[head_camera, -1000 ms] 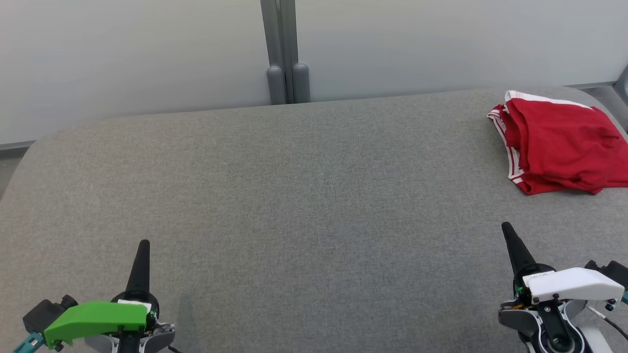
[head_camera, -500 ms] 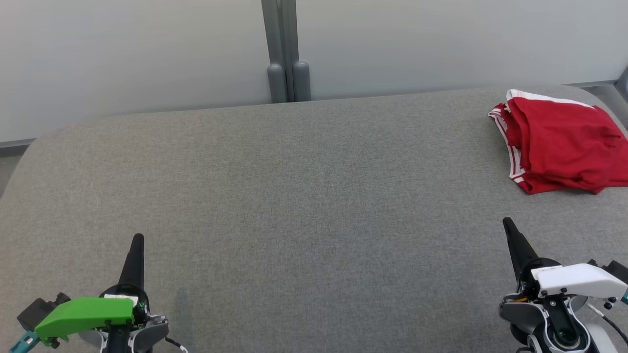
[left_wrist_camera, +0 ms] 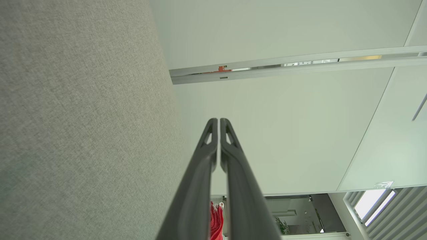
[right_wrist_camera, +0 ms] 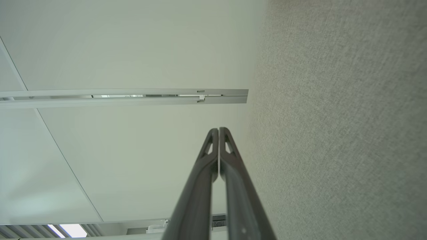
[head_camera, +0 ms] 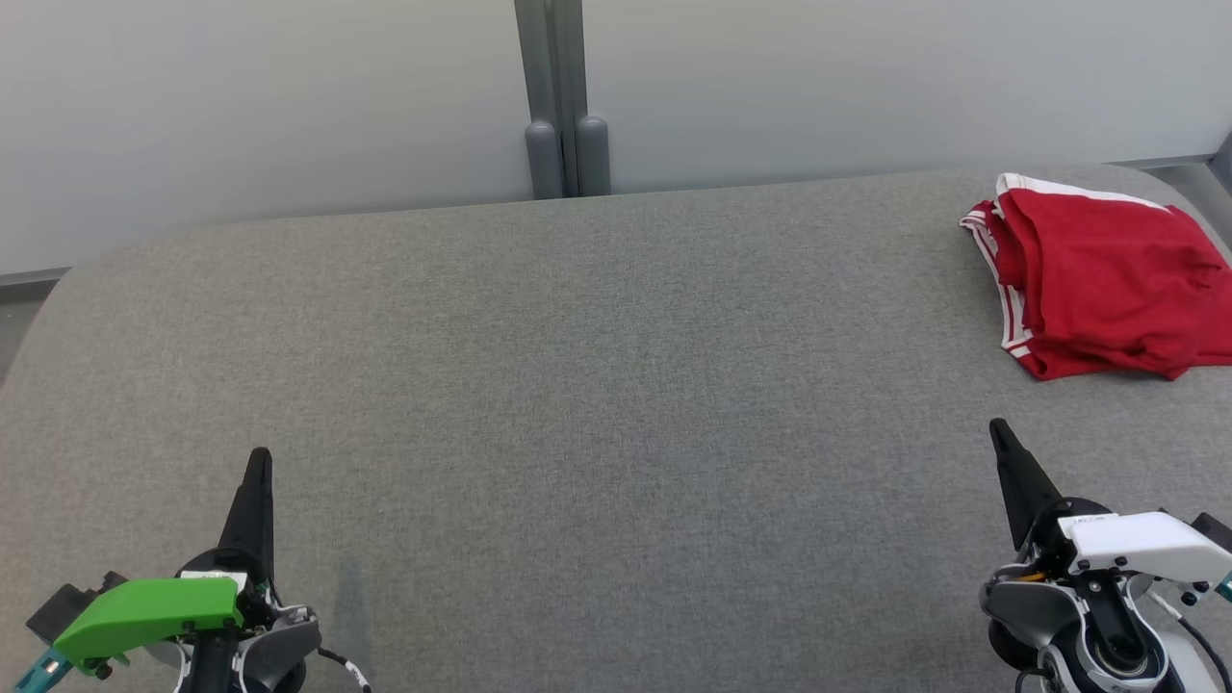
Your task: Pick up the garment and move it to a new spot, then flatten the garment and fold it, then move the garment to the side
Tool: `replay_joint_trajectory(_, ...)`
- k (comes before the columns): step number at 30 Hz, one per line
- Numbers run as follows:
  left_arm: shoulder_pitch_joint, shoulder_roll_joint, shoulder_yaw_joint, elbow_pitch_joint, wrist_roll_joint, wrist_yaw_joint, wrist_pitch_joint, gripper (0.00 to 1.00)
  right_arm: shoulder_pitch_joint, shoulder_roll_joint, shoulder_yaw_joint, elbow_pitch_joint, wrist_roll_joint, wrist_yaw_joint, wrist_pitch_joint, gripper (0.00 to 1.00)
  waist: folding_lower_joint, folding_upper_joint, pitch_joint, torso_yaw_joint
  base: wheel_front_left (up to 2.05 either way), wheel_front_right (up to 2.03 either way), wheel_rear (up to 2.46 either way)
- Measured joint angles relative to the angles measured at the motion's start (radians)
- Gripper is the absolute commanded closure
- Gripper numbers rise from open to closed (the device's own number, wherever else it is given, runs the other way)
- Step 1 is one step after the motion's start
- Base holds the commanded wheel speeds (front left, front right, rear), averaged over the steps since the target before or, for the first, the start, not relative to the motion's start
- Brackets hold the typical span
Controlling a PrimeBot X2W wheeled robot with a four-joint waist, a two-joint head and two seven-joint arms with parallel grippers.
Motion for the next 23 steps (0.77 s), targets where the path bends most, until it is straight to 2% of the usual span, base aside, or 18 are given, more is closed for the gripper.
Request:
replay_joint_trajectory(8, -0.013, -0.001, 0.011, 0.008, -0.048, -0.005, 0.015, 1.00, -0.008, 0.003, -0.011, 0.005, 0.047, 0.000, 0.013, 1.00, 0.0000, 0.0000, 0.002, 0.001, 0.00, 0.00, 0.00)
replay_joint_trajectory(23, -0.014, -0.005, 0.019, 0.009, -0.047, -0.006, 0.021, 1.00, -0.010, 0.007, -0.016, 0.006, 0.045, 0.000, 0.018, 1.00, 0.0000, 0.0000, 0.002, 0.001, 0.00, 0.00, 0.00)
